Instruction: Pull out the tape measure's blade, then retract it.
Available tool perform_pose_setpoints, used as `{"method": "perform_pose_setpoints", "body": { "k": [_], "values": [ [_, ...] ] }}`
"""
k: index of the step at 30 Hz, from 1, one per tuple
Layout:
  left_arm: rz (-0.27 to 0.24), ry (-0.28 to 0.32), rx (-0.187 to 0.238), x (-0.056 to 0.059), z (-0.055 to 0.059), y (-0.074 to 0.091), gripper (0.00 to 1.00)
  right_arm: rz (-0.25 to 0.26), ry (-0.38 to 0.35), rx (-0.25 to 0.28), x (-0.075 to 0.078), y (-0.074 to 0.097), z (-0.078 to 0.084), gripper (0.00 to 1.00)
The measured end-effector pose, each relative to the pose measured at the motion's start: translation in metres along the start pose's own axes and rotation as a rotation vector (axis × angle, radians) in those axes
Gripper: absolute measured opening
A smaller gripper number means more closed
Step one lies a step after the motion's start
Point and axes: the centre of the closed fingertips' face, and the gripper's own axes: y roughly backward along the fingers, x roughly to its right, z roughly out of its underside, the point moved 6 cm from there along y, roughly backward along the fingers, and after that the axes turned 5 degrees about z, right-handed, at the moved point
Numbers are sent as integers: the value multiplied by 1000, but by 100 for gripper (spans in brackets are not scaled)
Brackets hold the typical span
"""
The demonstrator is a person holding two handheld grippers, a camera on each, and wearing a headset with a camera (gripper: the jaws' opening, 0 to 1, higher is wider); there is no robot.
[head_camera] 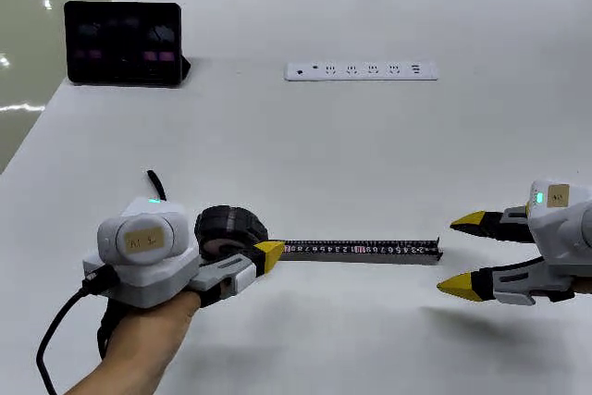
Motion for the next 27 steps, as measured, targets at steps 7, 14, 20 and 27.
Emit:
{"method": "perform_pose_setpoints", "body": {
  "k": [7,14,20,27],
  "values": [
    [-26,22,-11,-2,0,-3,74,-23,48,-21,7,-7,-1,37],
    [-51,60,-24,-8,2,-4,66,-55,91,-51,12,-12,0,29],
    [-64,85,-30,-10,1,-6,63,-88,135,-82,13,-17,1,24],
    [-62,125,-34,-10,0,-10,60,-124,174,-114,17,-25,4,20]
  ]
}}
